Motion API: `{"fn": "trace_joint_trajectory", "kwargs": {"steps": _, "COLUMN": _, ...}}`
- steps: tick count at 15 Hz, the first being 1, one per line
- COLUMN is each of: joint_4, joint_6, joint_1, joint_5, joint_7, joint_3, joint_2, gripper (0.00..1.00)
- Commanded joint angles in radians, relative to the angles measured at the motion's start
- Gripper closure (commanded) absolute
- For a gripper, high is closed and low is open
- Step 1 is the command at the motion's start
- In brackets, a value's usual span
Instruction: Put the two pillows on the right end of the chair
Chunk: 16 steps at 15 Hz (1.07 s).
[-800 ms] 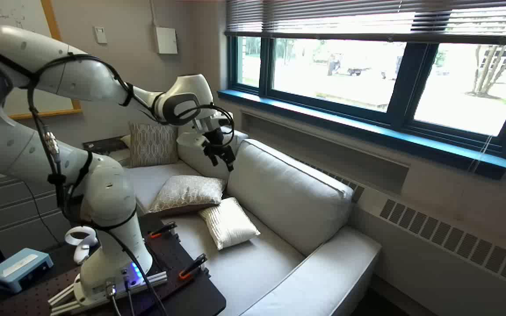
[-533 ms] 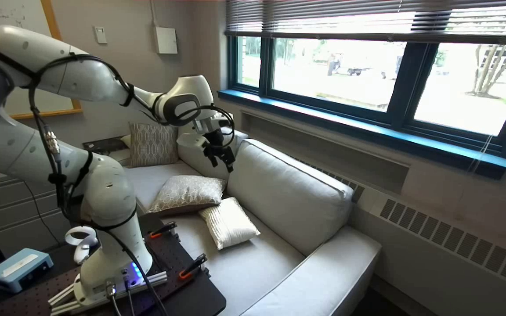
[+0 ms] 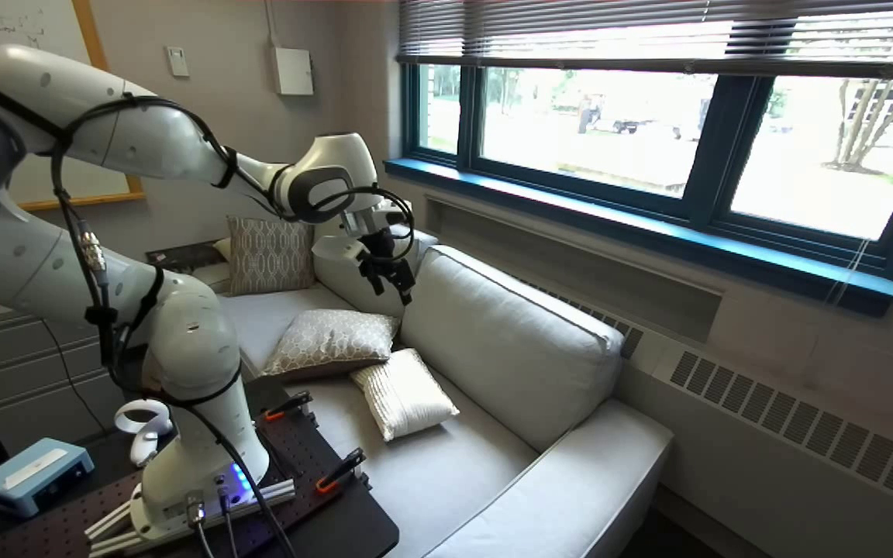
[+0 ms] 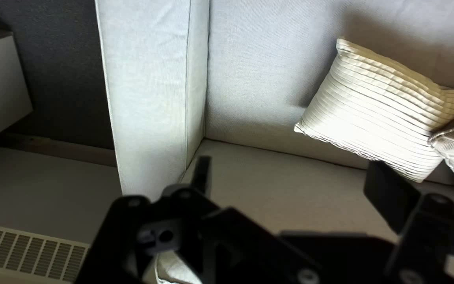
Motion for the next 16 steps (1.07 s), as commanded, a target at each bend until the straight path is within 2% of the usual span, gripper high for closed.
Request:
{"fn": "trace_joint_trajectory", "kwargs": {"steps": 1, "joint_4": 0.001, "joint_6": -0.002, "joint_1": 0.002, "joint_5": -0.001, "joint_7": 0.001, "joint_3": -0.001, "joint_2": 0.0, "gripper": 0.0}}
{"fn": "trace_joint_trajectory", "kwargs": {"steps": 5, "joint_4": 0.054, "joint_6": 0.007, "joint_1": 0.002, "joint_5": 0.007, "joint_7": -0.012, "joint_3": -0.022, "joint_2": 0.051, "gripper": 0.0}}
{"fn": "trace_joint_trajectory", "kwargs": {"steps": 9, "joint_4": 0.116, "joint_6": 0.096, "joint_1": 0.032, "joint_5": 0.037, "joint_7": -0.027, "joint_3": -0.043, "joint_2": 0.165, "gripper": 0.0}}
{"fn": "trace_joint_trajectory", "kwargs": {"steps": 12, "joint_4": 0.179, "joint_6": 0.222, "joint_1": 0.087, "joint_5": 0.106, "joint_7": -0.06, "joint_3": -0.072, "joint_2": 0.315, "gripper": 0.0}}
{"fn": "trace_joint_trajectory", "kwargs": {"steps": 16, "joint_4": 0.291, "joint_6": 0.354, "joint_1": 0.184, "joint_5": 0.273, "joint_7": -0.148, "joint_3": -0.125, "joint_2": 0.547, "gripper": 0.0}}
